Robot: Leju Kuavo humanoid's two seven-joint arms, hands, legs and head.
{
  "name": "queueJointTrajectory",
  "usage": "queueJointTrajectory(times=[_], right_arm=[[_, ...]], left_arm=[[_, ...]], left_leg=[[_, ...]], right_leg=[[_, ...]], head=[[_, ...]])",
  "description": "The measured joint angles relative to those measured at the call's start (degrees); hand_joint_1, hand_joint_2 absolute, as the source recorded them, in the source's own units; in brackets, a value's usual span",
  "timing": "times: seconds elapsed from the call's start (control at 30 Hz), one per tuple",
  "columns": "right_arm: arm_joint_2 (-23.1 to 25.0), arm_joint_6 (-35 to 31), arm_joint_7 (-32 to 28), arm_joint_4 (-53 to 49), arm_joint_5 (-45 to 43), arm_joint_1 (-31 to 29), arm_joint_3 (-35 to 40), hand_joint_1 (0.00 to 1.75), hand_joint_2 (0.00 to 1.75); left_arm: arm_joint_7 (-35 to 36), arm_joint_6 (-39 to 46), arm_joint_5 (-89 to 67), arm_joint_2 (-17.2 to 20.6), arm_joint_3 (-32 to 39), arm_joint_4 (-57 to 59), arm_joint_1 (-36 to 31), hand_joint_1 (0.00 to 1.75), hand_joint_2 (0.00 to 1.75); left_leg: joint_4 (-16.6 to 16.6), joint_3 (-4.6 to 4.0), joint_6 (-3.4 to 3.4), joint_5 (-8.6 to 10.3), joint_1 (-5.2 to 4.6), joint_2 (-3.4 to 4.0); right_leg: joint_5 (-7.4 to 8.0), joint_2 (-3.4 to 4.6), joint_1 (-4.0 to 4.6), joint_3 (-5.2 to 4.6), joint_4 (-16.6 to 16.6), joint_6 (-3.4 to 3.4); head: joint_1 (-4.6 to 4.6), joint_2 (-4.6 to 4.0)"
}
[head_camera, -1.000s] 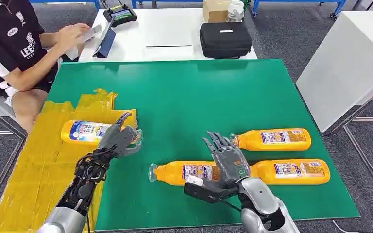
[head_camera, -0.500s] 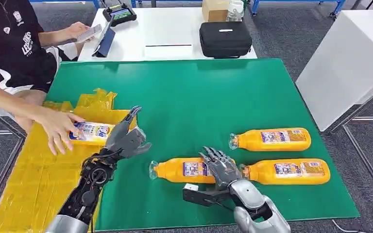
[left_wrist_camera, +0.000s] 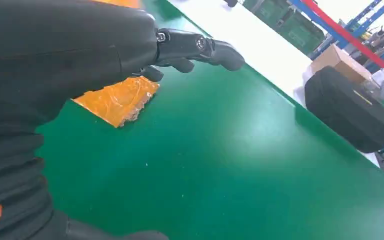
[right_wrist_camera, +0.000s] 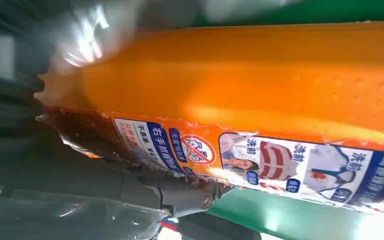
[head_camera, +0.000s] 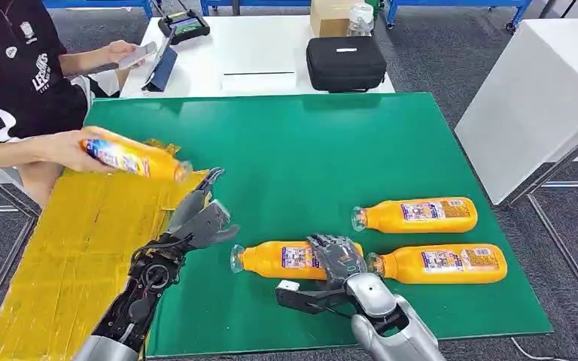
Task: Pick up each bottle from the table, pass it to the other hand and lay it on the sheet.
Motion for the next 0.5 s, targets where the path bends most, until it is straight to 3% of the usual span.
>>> queueJointTrajectory(times=[0.03, 0.23, 0.5], right_arm=[[0.0, -0.5, 0.0, 0.0, -0.2, 0.0, 0.0, 1.75, 1.75], [0.9, -6.0, -1.6, -1.9, -4.1, 1.7, -1.9, 1.75, 1.75], [4.8, -21.5, -14.8, -11.1, -27.8, 6.8, -10.5, 1.75, 1.75]], left_arm=[[0.0, 0.0, 0.2, 0.0, -0.1, 0.0, 0.1, 0.0, 1.75], [-2.0, -3.4, 6.5, 0.1, -0.2, -1.6, 1.6, 0.0, 1.75], [-4.5, -14.5, 31.8, -0.2, 0.2, -10.3, 7.0, 0.0, 1.75]], left_leg=[[0.0, 0.0, 0.01, 0.01, 0.0, 0.0], [0.0, -0.13, 0.05, 0.05, -0.02, -0.03], [0.0, -0.57, 0.04, 0.04, -0.01, -0.06]], right_leg=[[0.07, 0.0, -0.01, 0.39, 0.0, 0.1], [0.09, -0.03, -0.03, 0.41, 0.0, 0.15], [0.06, -0.05, -0.01, -0.05, 0.0, 0.15]], head=[[0.0, 0.0], [0.02, 0.0], [0.0, 0.0]])
